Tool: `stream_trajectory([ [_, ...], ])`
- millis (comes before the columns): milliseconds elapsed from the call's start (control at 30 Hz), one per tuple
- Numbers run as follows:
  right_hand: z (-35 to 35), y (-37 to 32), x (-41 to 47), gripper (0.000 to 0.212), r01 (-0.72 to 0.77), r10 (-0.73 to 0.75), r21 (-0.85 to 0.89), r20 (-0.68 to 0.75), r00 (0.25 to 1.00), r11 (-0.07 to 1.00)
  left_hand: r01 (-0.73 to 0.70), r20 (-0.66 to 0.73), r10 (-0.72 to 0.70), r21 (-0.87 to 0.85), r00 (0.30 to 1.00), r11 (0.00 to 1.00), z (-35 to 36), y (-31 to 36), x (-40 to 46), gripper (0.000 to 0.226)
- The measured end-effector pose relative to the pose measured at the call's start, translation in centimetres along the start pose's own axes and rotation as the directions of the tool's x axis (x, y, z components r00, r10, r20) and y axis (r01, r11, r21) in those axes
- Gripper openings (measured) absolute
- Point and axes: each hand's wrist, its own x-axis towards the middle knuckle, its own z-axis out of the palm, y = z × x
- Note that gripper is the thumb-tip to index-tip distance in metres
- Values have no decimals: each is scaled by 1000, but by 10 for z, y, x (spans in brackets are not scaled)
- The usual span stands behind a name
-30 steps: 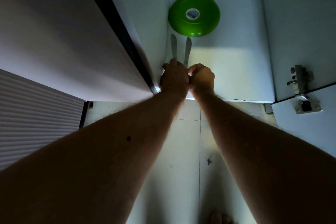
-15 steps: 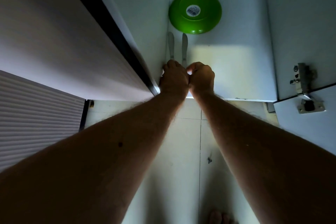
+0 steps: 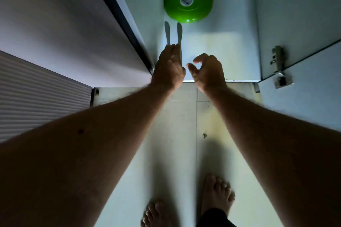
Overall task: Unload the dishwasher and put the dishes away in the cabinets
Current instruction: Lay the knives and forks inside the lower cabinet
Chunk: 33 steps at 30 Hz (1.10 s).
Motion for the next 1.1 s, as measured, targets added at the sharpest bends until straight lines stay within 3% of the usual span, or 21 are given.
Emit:
stream_trajectory([
  [100,-26,-6,-32,35,46,-43,-111,34,999,993,-64,94,63,14,994,998,-30,13,-17,61],
  [233,-51,-21,-69,42,21,-8,-200,66,998,980,-75,114,75,0,991,997,-69,34,-51,57],
  [467,-98,-62,-172,49,-99,114,-144,102,988,985,-82,224,75,22,972,996,-123,64,-135,64],
  [600,-119,-68,-233,49,-116,129,-112,120,984,987,-194,236,177,48,956,980,-147,75,-176,60],
  [800,-167,-56,-307,51,-137,162,-143,182,970,980,-186,243,166,60,956,981,-174,113,-238,58],
  [1100,-246,-21,-440,48,-181,196,-133,116,974,974,-277,333,258,10,907,961,-183,201,-367,57],
])
